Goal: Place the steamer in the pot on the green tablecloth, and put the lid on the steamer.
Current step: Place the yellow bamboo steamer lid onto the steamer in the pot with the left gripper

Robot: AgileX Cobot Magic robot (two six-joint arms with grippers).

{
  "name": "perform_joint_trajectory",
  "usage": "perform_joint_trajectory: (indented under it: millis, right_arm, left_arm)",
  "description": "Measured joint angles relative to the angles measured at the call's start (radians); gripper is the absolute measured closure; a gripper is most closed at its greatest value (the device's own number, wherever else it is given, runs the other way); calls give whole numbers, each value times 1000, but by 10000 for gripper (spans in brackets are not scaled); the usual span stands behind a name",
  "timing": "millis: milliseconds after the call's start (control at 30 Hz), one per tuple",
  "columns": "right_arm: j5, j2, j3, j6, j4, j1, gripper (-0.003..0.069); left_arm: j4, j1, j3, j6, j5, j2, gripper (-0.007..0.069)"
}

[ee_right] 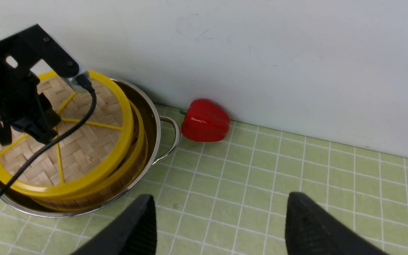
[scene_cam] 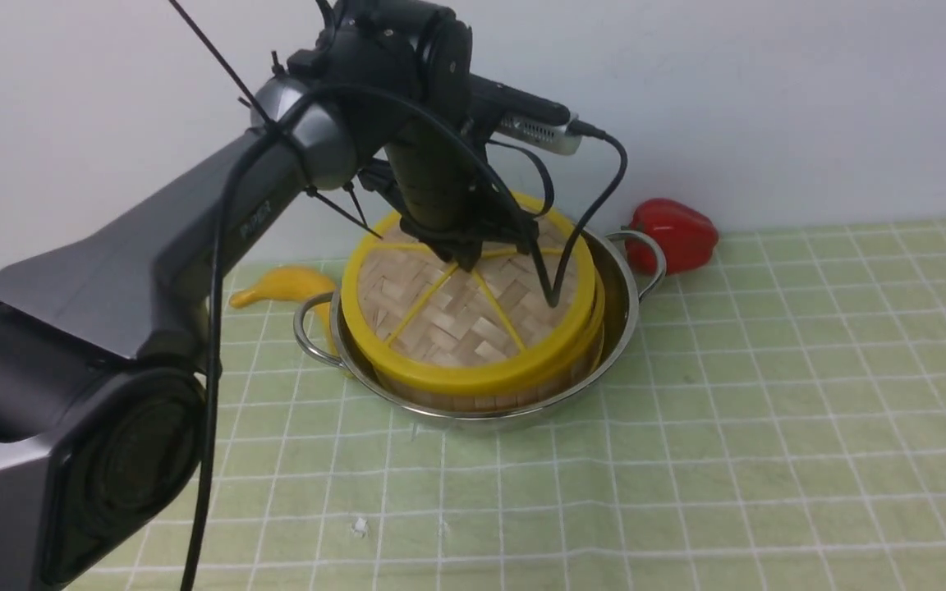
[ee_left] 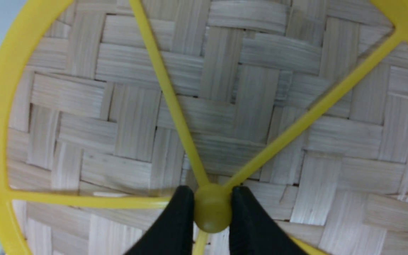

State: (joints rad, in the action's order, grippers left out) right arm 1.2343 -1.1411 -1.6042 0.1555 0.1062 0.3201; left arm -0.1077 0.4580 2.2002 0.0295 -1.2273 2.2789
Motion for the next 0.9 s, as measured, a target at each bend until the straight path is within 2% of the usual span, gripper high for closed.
perform_joint_trajectory:
  millis: [900]
  right_arm:
    - [0, 0, 0, 16, 0, 0, 179]
  left_arm:
    - [8, 0, 47, 0, -2, 38, 509]
